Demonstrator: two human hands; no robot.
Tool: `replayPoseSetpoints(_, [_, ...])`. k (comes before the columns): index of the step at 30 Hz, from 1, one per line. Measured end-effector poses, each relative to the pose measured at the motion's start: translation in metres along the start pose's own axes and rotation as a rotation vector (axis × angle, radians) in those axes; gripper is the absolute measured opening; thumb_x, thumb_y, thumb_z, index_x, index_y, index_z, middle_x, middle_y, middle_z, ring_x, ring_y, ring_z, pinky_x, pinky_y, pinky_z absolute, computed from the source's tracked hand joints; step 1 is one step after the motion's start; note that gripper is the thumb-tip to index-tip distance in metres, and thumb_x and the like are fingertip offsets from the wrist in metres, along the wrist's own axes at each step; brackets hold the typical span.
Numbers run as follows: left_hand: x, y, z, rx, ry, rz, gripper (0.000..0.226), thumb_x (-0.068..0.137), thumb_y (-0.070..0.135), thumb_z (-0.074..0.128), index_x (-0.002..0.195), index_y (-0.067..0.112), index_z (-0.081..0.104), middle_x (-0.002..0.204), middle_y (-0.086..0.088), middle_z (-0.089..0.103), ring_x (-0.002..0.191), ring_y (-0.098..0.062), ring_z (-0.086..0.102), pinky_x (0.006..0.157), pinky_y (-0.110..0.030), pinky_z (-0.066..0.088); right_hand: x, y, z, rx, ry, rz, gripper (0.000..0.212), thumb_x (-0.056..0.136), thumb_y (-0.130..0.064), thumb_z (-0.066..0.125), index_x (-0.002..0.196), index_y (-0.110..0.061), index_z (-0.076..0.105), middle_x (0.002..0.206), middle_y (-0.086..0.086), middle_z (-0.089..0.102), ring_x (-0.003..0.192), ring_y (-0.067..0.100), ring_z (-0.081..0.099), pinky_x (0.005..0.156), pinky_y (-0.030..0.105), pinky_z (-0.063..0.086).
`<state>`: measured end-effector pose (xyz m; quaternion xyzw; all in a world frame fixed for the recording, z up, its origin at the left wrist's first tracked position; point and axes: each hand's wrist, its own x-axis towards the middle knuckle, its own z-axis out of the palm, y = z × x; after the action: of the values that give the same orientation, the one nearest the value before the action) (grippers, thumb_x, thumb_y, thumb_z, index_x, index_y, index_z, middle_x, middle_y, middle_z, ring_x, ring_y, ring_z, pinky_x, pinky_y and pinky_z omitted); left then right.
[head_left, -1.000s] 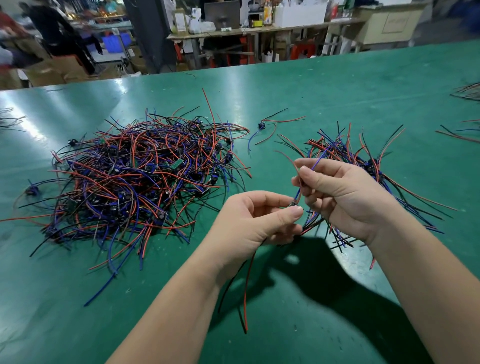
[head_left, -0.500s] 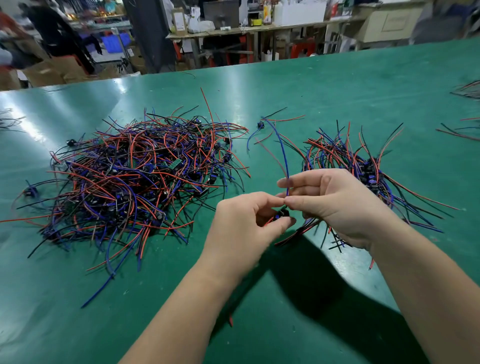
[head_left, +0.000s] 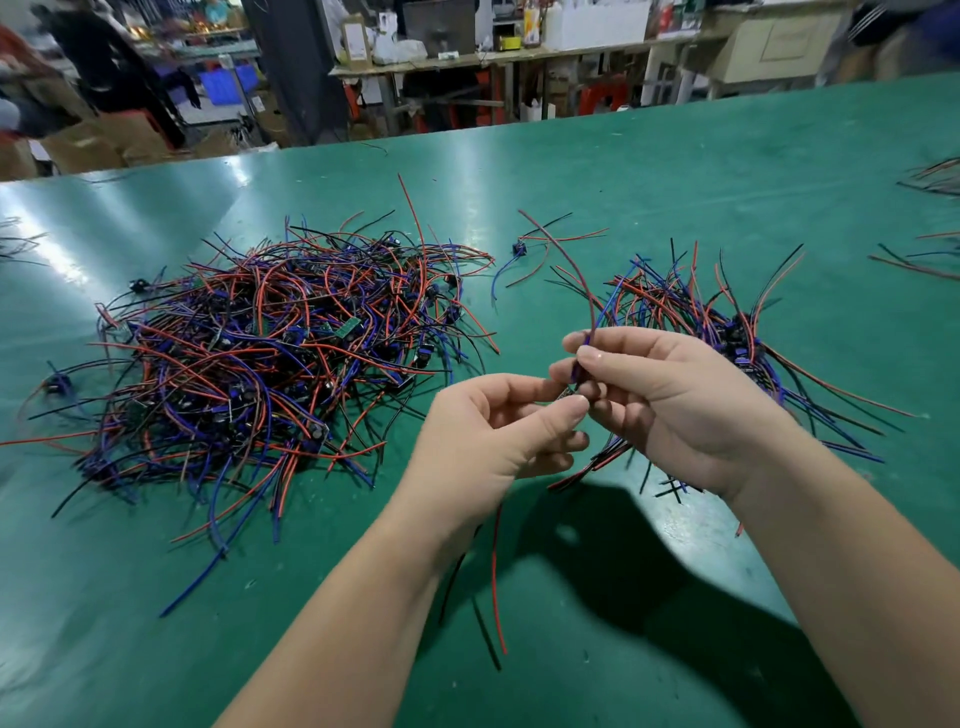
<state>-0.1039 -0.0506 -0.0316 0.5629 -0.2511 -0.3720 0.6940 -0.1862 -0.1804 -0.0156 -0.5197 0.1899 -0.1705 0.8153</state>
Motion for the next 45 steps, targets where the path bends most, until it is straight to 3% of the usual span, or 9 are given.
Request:
replayPoseSetpoints(5, [-0.005, 0.002, -0.002, 0.043, -0.214, -0.132, 0.020, 0.076, 0.014, 0.066, 0.095, 0.007, 0.066, 0.066, 0.003, 0.067, 0.062, -0.012, 0.068, 0.062, -0.025, 0.058, 0.003, -0.003, -0.002, -0.037, 0.134, -0.043, 0.012, 0.090, -0.005, 0.053, 0.084, -0.006, 0.063, 0.063, 0.004, 0.069, 0.045, 0.003, 0.051, 0.043, 0.011, 0.042])
replayPoseSetpoints(11, [-0.013, -0.003, 0.002, 0.183, -0.428, -0.191, 0.019, 0.093, 0.009, 0.056, 0.105, 0.019, 0.067, 0.077, -0.003, 0.054, 0.068, -0.012, 0.066, 0.075, -0.028, 0.056, 0.009, -0.020, -0.022, 0.142, 0.252, -0.105, 0.012, 0.094, -0.003, 0.049, 0.088, -0.004, 0.059, 0.061, 0.002, 0.064, 0.041, 0.002, 0.044, 0.036, 0.010, 0.031])
replayPoseSetpoints(18, [-0.011, 0.003, -0.003, 0.290, -0.426, -0.176, 0.010, 0.082, 0.025, 0.063, 0.082, 0.030, 0.072, 0.069, 0.007, 0.066, 0.062, -0.006, 0.061, 0.051, -0.014, 0.038, 0.014, -0.025, -0.025, 0.191, 0.384, -0.100, 0.020, 0.093, -0.017, 0.054, 0.076, -0.009, 0.056, 0.049, -0.002, 0.056, 0.030, 0.001, 0.034, 0.029, 0.009, 0.022])
replayPoseSetpoints(26, [-0.010, 0.003, -0.007, 0.216, -0.473, -0.186, 0.007, 0.079, 0.029, 0.067, 0.082, 0.031, 0.073, 0.073, 0.000, 0.072, 0.054, -0.002, 0.047, 0.051, -0.016, 0.031, 0.015, -0.019, -0.022, 0.349, 0.346, 0.011, 0.027, 0.093, -0.022, 0.048, 0.068, -0.013, 0.048, 0.051, -0.001, 0.054, 0.031, 0.001, 0.038, 0.028, 0.009, 0.024])
replayPoseSetpoints(31, [-0.006, 0.006, -0.006, -0.151, -0.347, -0.195, 0.008, 0.074, 0.018, 0.073, 0.070, 0.023, 0.068, 0.073, -0.005, 0.072, 0.048, -0.002, 0.053, 0.047, -0.011, 0.044, 0.016, -0.017, -0.026, 0.360, 0.267, 0.061, 0.030, 0.098, -0.028, 0.039, 0.080, -0.011, 0.056, 0.061, 0.006, 0.062, 0.038, 0.006, 0.046, 0.031, 0.012, 0.032])
replayPoseSetpoints(34, [-0.002, 0.009, -0.007, -0.453, -0.208, -0.128, 0.017, 0.060, 0.017, 0.079, 0.069, 0.018, 0.063, 0.074, -0.005, 0.071, 0.044, -0.003, 0.059, 0.048, -0.013, 0.051, 0.017, -0.012, -0.024, 0.200, 0.203, 0.150, 0.017, 0.096, -0.017, 0.042, 0.095, -0.010, 0.057, 0.070, 0.009, 0.067, 0.038, 0.008, 0.048, 0.031, 0.013, 0.034])
replayPoseSetpoints(39, [0.005, 0.015, -0.017, -0.717, -0.045, -0.052, 0.086, 0.031, 0.021, 0.094, 0.106, 0.012, 0.053, 0.071, -0.002, 0.072, 0.057, -0.004, 0.068, 0.048, -0.016, 0.053, 0.012, 0.002, -0.011, -0.135, 0.064, 0.144, 0.028, 0.084, 0.005, 0.057, 0.108, -0.008, 0.062, 0.093, 0.011, 0.068, 0.040, 0.009, 0.055, 0.032, 0.013, 0.037])
replayPoseSetpoints(43, [0.006, 0.012, -0.012, -0.530, 0.106, 0.101, 0.039, 0.053, 0.025, 0.075, 0.082, 0.016, 0.051, 0.076, 0.001, 0.072, 0.056, -0.003, 0.066, 0.050, -0.014, 0.052, 0.003, 0.006, 0.000, -0.181, -0.125, 0.023, 0.040, 0.065, -0.012, 0.071, 0.105, -0.012, 0.069, 0.075, 0.006, 0.066, 0.044, 0.009, 0.050, 0.036, 0.013, 0.035])
replayPoseSetpoints(45, [0.007, 0.006, -0.006, -0.393, 0.179, 0.162, 0.038, 0.051, 0.026, 0.076, 0.077, 0.017, 0.050, 0.080, -0.004, 0.069, 0.056, -0.007, 0.065, 0.051, -0.015, 0.051, 0.001, 0.008, 0.004, -0.151, -0.163, -0.023, 0.031, 0.064, -0.018, 0.070, 0.095, -0.014, 0.075, 0.070, 0.003, 0.065, 0.054, 0.009, 0.052, 0.047, 0.014, 0.040])
